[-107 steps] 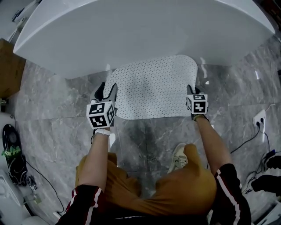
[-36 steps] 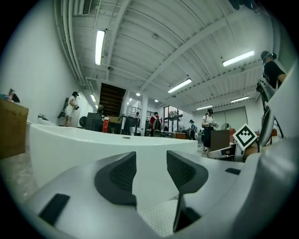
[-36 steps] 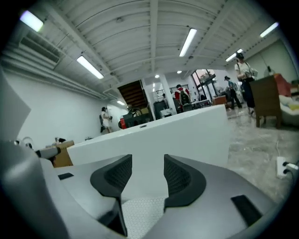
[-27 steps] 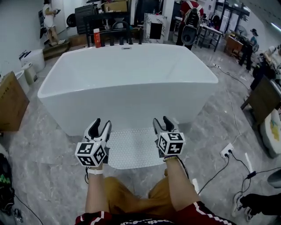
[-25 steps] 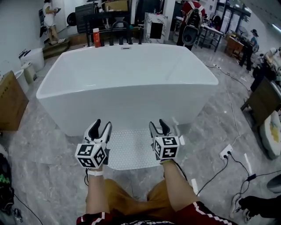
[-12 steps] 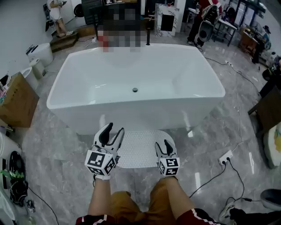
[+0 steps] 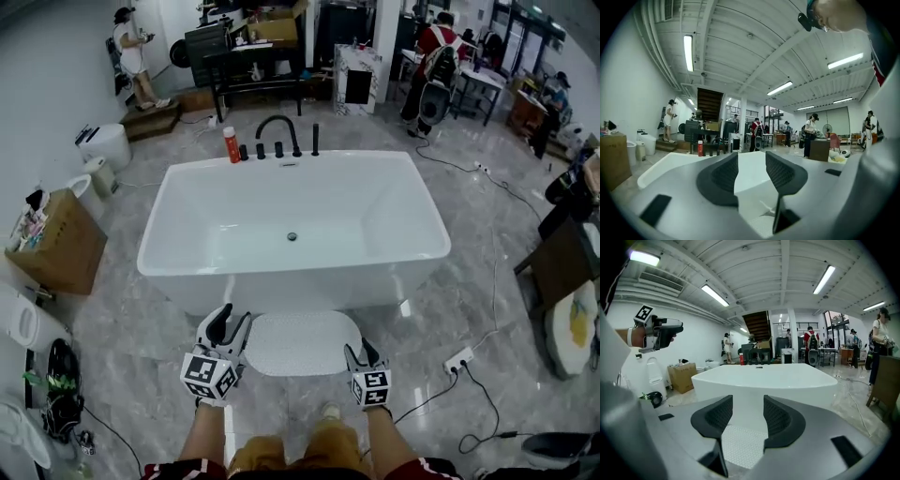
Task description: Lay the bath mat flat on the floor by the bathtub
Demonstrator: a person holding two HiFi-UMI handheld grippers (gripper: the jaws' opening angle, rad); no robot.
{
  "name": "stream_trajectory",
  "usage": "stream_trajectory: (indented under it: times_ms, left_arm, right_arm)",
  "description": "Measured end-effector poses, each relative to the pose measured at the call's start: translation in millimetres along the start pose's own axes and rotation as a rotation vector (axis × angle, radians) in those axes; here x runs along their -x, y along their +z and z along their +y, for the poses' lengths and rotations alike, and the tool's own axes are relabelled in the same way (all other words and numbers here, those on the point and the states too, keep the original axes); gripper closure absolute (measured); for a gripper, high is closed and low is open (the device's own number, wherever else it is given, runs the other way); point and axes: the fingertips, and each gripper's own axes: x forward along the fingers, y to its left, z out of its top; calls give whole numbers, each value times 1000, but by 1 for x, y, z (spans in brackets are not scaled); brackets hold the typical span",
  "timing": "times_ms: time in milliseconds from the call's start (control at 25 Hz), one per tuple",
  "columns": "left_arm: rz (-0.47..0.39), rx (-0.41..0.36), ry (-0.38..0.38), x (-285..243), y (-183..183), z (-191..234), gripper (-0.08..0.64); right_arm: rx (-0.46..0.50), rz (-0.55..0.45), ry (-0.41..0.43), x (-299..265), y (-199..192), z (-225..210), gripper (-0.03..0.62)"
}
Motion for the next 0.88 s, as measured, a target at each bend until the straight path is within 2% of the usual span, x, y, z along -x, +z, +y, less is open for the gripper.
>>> stream_trajectory:
  times_ms: [120, 280, 480, 600, 680, 760, 880]
  left_arm:
    - [26, 13, 11, 18, 40, -5, 377]
    - [-17, 14, 13, 37, 105, -12, 383]
    - [-74, -30, -20, 53, 170, -22, 385]
    - [-120, -48, -16, 65, 191, -18, 387]
    - [-143, -35, -3, 77, 198, -12, 392]
    - [-147, -21, 2, 93, 198, -5, 397]
    - [-137, -11, 13, 121, 197, 11, 397]
  right_arm:
    - [-2, 20, 1, 37, 34, -2, 377]
    - [20, -10, 8, 72, 91, 0, 377]
    - [54, -63, 5, 99, 160, 2, 377]
    - [25, -102, -13, 106, 187, 3, 377]
    - [-32, -110, -7, 107, 199, 8, 377]
    - [-79, -120, 0, 111, 211, 19, 377]
    - [-89, -156, -7, 119, 237, 43, 377]
